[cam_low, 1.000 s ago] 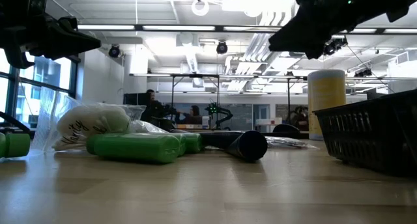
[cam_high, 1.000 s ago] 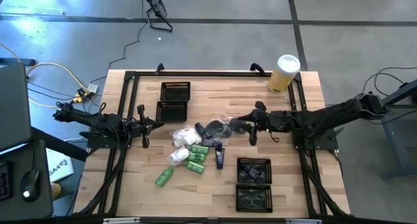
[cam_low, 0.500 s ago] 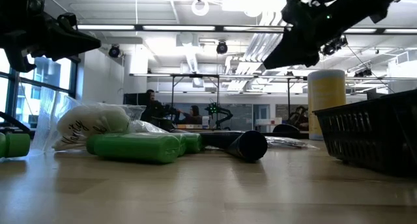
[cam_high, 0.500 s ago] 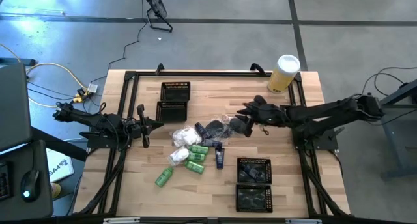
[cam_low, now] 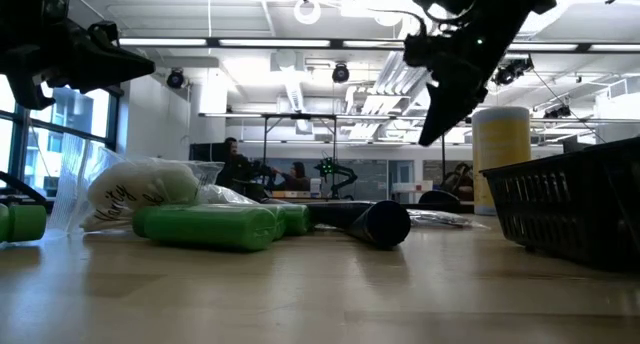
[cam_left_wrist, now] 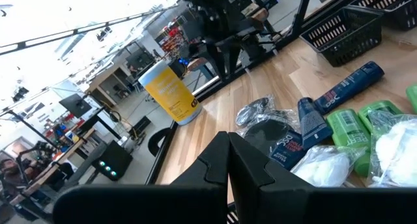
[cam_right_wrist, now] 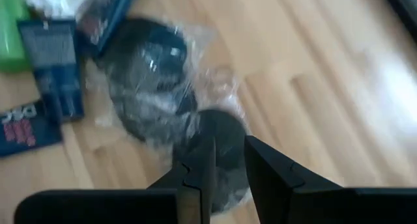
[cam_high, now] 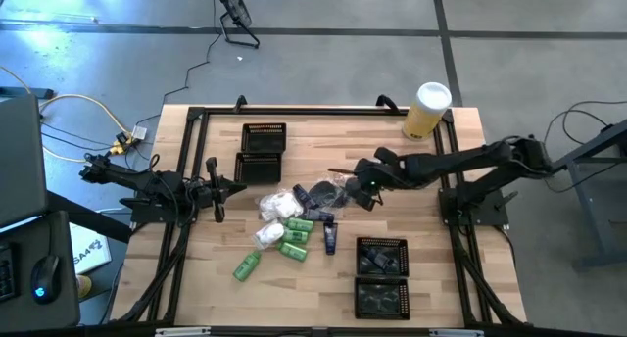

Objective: Pick & Place Travel size toiletries
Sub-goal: Put the black hairbrush into the top black basket

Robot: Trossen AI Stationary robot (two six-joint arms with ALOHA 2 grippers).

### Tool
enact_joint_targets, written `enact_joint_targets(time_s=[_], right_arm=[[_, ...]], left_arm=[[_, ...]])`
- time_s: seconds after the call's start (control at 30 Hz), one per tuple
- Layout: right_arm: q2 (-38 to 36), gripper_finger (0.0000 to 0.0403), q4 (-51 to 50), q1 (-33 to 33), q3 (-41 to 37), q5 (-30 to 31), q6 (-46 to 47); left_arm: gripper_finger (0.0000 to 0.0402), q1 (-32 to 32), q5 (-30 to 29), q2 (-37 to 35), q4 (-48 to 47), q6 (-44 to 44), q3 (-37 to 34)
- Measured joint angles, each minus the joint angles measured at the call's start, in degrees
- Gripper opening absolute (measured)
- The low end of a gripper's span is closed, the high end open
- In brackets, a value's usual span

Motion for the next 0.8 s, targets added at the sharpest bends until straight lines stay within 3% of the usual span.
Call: enact_joint_targets(time_s=[0.2,0.4,0.8], right_arm=[[4.42,0.0075,-2.61,-1.94,2.08,-7.07,2.86],[5.81,0.0086,-3.13,-3.04,2.03,-2.24,2.51],[5.67,0.0216,-2.71,1.13,-0.19,-5.07,2.79]], left_arm=[[0.0000,0.00,0.00,0.01,0.02,-0.65,0.00],[0.0000,-0.01,-0.01,0.00,0.02,-0.65,0.00],[0.0000,-0.02,0.00,0.01,-0.09,-0.63,0.00]])
